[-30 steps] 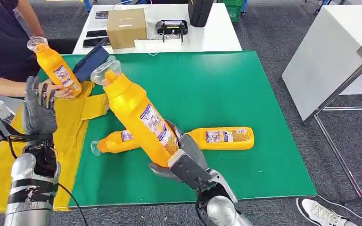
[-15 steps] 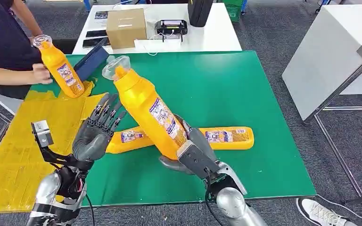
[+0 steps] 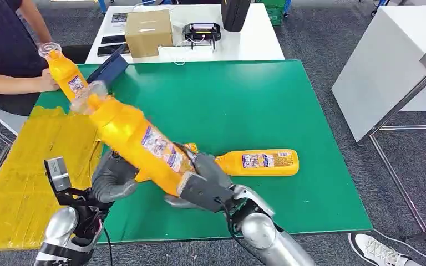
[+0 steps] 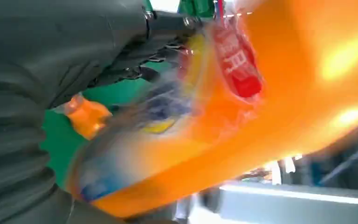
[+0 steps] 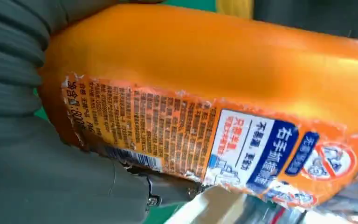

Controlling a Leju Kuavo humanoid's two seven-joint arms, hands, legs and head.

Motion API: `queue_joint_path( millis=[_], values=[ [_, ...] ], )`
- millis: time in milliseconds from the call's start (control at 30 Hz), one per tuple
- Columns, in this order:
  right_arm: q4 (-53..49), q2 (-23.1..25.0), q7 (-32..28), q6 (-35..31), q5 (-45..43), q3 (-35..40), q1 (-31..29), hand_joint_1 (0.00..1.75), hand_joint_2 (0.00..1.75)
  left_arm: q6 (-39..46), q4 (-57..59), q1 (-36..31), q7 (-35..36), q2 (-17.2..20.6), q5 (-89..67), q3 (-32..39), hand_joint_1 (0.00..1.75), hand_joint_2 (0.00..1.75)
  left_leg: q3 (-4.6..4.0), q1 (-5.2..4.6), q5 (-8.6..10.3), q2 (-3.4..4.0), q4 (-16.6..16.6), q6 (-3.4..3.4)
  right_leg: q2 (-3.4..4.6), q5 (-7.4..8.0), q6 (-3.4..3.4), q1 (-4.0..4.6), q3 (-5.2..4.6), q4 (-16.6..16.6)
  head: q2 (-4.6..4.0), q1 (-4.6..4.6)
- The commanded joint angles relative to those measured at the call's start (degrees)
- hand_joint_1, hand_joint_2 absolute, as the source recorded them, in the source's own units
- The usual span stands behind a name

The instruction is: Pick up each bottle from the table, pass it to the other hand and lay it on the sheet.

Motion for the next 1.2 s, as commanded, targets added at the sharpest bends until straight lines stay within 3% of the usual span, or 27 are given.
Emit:
queue_joint_path(
  millis=[33, 533, 600, 967, 1000, 1200],
  values=[
    [16.0, 1.4, -0.4, 4.4, -2.3, 19.5, -9.1, 1.75, 1.75, 1.0, 7.4, -7.4, 0.6, 0.4, -1.5, -4.3, 0.00, 1.75, 0.19, 0.08, -0.05, -0.05, 0.0, -0.07, 0.22, -0.04, -0.09, 0.05, 0.19, 0.0, 0.00, 0.00],
    [16.2, 0.6, -0.6, 4.4, -2.4, 20.4, -9.8, 1.75, 1.75, 1.8, 8.3, -7.8, 0.9, 0.4, -1.6, -4.0, 0.03, 1.75, 0.17, 0.09, -0.03, -0.24, 0.0, -0.06, -0.02, -0.09, -0.07, 0.04, 0.19, -0.1, 0.00, 0.00],
    [16.1, 0.4, -0.5, 4.3, -2.5, 20.2, -9.7, 1.75, 1.75, 2.7, 8.5, -7.6, 1.2, -0.2, -1.1, -3.2, 1.75, 1.75, 0.10, 0.07, 0.00, -0.22, 0.0, -0.04, -0.05, -0.06, -0.06, 0.03, 0.11, -0.1, 0.00, 0.00],
    [16.5, -0.2, -0.4, 3.6, -2.2, 19.2, -9.1, 1.75, 1.75, 4.2, 8.8, -8.0, 0.9, -0.4, -1.3, -1.2, 1.75, 1.75, 0.18, 0.11, -0.02, -0.28, 0.0, -0.05, -0.04, -0.08, -0.07, 0.06, 0.20, -0.1, 0.00, 0.00],
    [16.0, -2.0, 1.5, 0.7, 0.2, 14.4, -8.0, 1.75, 1.75, 7.7, 11.2, -10.0, 0.1, 0.5, -6.3, 2.7, 1.75, 1.75, 0.20, 0.11, -0.04, -0.30, 0.0, -0.05, -0.04, -0.10, -0.07, 0.06, 0.24, -0.1, 0.00, 0.00],
    [16.4, -2.5, 2.0, -0.1, -0.6, 12.7, -7.8, 1.75, 1.75, 8.1, 12.6, -10.3, -0.9, 0.6, -8.2, 3.9, 1.75, 1.75, 0.12, 0.08, 0.01, -0.21, 0.0, -0.04, -0.03, -0.04, -0.05, 0.03, 0.11, -0.1, 0.00, 0.00]
  ],
)
